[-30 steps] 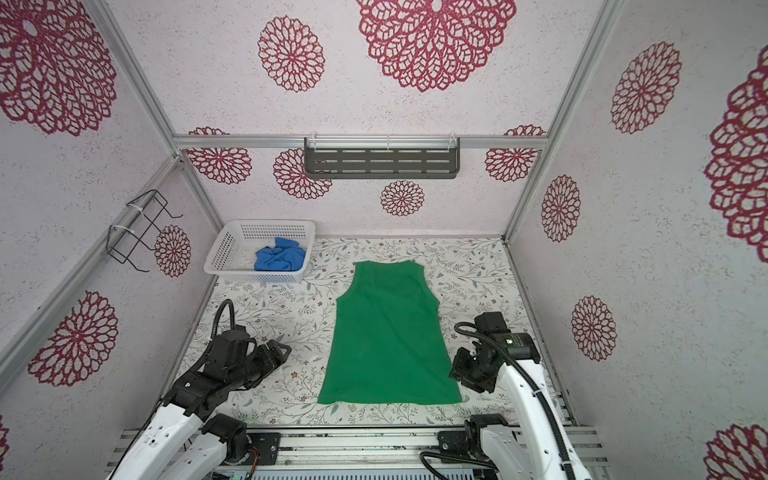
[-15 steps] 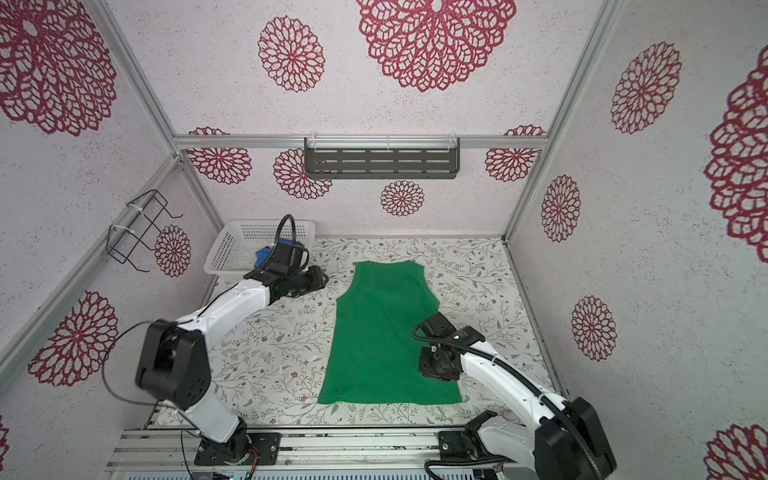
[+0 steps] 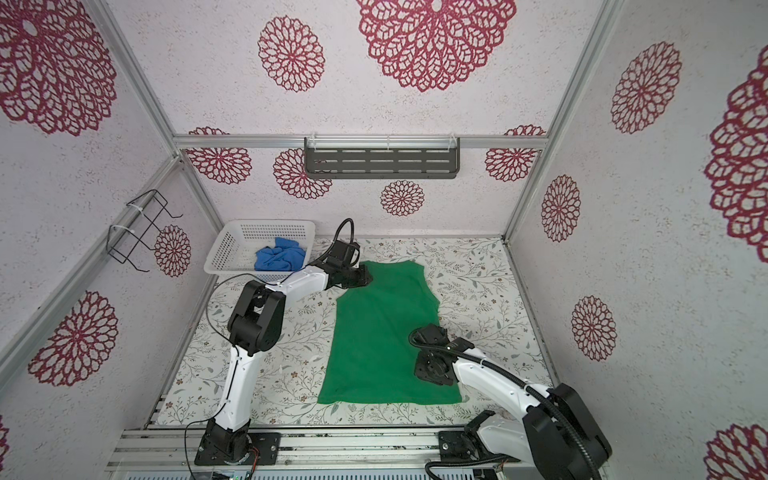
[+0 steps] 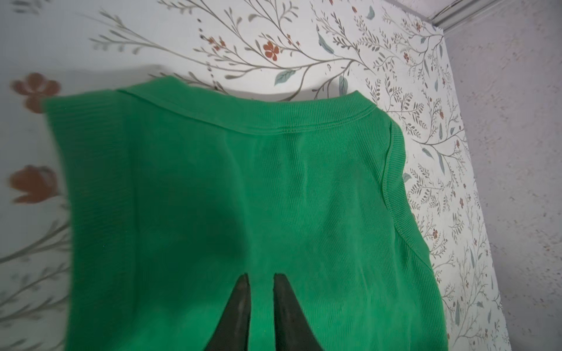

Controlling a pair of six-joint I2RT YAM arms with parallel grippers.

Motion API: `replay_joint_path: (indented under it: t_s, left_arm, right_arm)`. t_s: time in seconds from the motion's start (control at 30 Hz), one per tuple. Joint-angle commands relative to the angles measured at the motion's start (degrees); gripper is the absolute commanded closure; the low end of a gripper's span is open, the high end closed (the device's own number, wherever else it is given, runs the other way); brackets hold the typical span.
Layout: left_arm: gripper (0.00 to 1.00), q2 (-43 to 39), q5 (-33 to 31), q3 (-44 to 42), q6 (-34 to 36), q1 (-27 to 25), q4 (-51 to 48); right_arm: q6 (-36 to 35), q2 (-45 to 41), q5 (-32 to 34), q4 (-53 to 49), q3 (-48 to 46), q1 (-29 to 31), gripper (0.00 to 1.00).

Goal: Fold and stack the tank tops

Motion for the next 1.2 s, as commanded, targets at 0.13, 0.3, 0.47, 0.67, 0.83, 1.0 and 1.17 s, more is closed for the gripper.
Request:
replay_joint_path:
  t_s: [0.13, 0.3, 0.47, 0.67, 0.83, 1.0, 1.17]
  left_arm:
    - [0.83, 3.0, -1.3, -0.4, -5.4, 1.7, -3.8]
    - [0.90, 0.7, -0.9, -11.0, -11.1, 5.3, 0.7]
    - [0.93, -5.6, -2.5, -26.4, -15.5, 8.9, 10.4]
    - [0.96, -13.4, -3.8, -42.0, -18.9, 10.2, 18.8]
    - [0.97, -19.6, -4.5, -54.1, -22.8, 9.4, 25.5]
    - [0.98, -26.8, -6.9, -66.5, -27.9, 7.8, 32.6]
    - [1.00, -33.5, -10.1, -79.6, -34.3, 6.8, 39.7]
  right_arm:
    - [0.5, 2.3, 10.4, -0.4, 0.4, -0.1, 0.81]
    - [-2.0, 4.0, 12.3, 1.9, 1.0, -2.7, 0.83]
    - [-7.7, 5.4, 11.9, 4.5, 1.0, -9.4, 0.84]
    - [-18.5, 9.3, 10.4, 10.8, 4.0, -18.0, 0.84]
    - [-26.2, 21.7, 8.0, 13.2, 13.1, -22.5, 0.84]
    - [-31.2, 33.6, 5.8, 12.7, 25.8, -24.5, 0.84]
    - [-35.5, 42.2, 2.7, 11.2, 40.5, -25.6, 0.84]
